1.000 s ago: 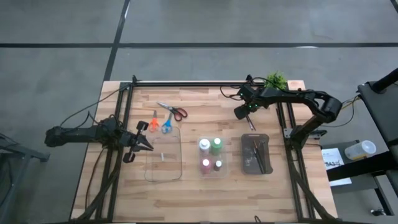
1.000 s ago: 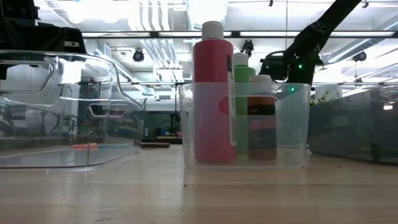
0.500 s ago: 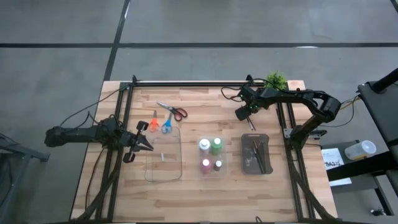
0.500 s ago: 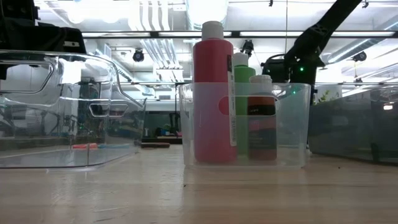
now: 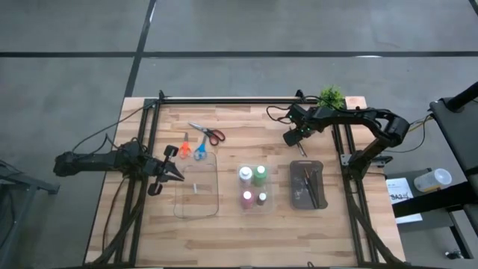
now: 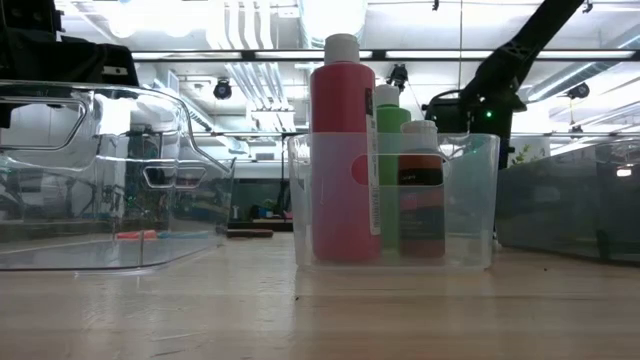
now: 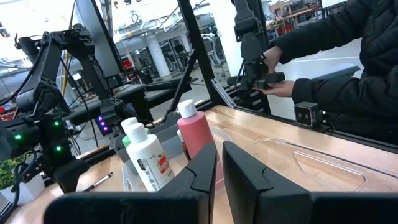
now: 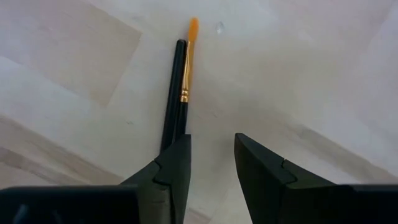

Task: Pick & Place Paint Supplies
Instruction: Put the gold paintbrush into the black bin

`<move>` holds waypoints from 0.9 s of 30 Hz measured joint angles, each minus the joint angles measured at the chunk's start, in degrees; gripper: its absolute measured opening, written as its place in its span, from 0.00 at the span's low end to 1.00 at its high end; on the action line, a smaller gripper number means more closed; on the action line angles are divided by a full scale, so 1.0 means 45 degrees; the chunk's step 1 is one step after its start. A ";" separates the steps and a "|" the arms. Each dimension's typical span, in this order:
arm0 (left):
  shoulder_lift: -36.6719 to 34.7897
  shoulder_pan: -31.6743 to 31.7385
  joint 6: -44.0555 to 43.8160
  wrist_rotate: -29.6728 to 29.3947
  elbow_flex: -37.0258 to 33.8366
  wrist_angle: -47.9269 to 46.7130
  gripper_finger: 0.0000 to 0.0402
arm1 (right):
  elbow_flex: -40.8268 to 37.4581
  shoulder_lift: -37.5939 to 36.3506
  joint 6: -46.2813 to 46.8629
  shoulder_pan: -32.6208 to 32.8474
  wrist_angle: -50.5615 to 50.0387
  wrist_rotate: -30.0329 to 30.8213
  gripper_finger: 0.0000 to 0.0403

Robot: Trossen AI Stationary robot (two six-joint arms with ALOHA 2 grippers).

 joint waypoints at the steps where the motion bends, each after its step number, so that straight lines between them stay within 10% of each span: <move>1: 0.0000 0.0002 0.0000 -0.0002 0.0000 -0.0002 0.09 | -0.0027 0.0000 0.0011 0.0000 0.0008 -0.0132 0.29; 27: 0.0000 0.0001 0.0000 0.0002 0.0003 0.0001 0.09 | -0.0160 -0.0015 0.0540 0.0457 0.0265 -0.1081 0.29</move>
